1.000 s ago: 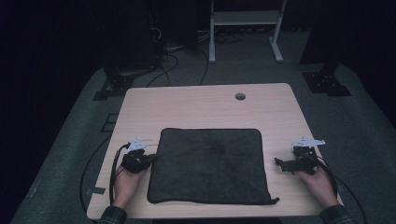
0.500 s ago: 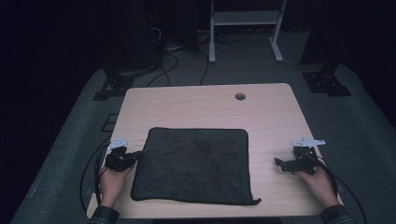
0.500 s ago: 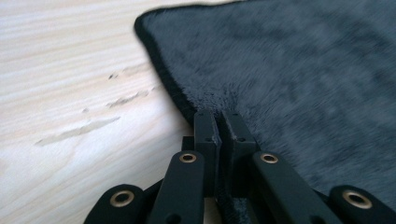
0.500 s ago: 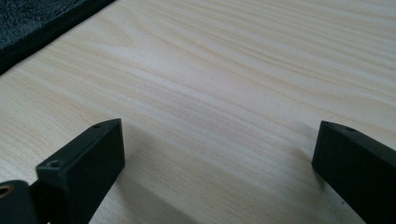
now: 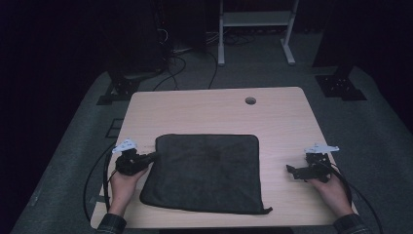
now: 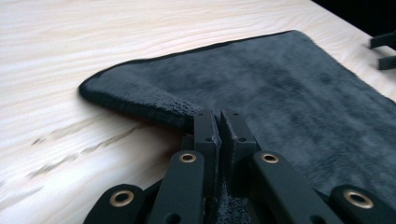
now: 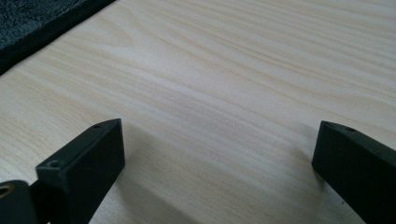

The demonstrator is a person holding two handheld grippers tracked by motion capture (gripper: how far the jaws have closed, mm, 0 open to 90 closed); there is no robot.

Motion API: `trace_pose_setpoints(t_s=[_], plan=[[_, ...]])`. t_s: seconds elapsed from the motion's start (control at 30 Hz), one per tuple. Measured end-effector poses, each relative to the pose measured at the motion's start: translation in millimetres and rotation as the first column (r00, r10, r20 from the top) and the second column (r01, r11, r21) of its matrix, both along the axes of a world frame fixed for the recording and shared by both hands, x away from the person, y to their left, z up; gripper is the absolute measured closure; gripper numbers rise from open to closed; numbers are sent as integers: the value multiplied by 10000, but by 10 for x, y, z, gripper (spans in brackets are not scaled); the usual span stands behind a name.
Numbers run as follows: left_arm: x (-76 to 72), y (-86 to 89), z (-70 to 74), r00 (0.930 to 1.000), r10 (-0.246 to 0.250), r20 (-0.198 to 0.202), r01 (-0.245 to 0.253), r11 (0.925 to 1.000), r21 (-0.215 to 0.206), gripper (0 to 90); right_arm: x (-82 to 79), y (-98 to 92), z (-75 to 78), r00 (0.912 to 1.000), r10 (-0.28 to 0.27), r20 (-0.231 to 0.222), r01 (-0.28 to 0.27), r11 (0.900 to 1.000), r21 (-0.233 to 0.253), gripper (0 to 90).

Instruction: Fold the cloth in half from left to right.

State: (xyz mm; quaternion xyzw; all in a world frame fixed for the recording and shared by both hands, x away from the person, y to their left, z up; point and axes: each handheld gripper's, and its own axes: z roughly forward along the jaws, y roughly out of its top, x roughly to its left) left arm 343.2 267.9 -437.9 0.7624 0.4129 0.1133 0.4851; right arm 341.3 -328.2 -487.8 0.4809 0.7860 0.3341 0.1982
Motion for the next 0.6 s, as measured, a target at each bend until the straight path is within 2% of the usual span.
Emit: trace_pose_setpoints(t_s=[0.27, 0.4, 0.43, 0.6], plan=[[42, -199, 70, 9980, -567, 286, 564, 9983, 141, 854, -1, 1, 0, 10000, -8, -16, 8, 10000, 9, 17], [70, -313, 93, 9961, -804, 360, 802, 9968, 57, 853, -1, 1, 1, 10000, -8, -20, 8, 10000, 7, 17], [79, -352, 98, 9953, -903, 362, 898, 9958, 155, 853, -1, 1, 0, 10000, -9, -14, 9, 10000, 10, 17], [110, -495, 128, 9909, -1278, 429, 1275, 9918, 95, 853, -1, 0, 0, 10000, -5, -13, 5, 10000, 7, 17]])
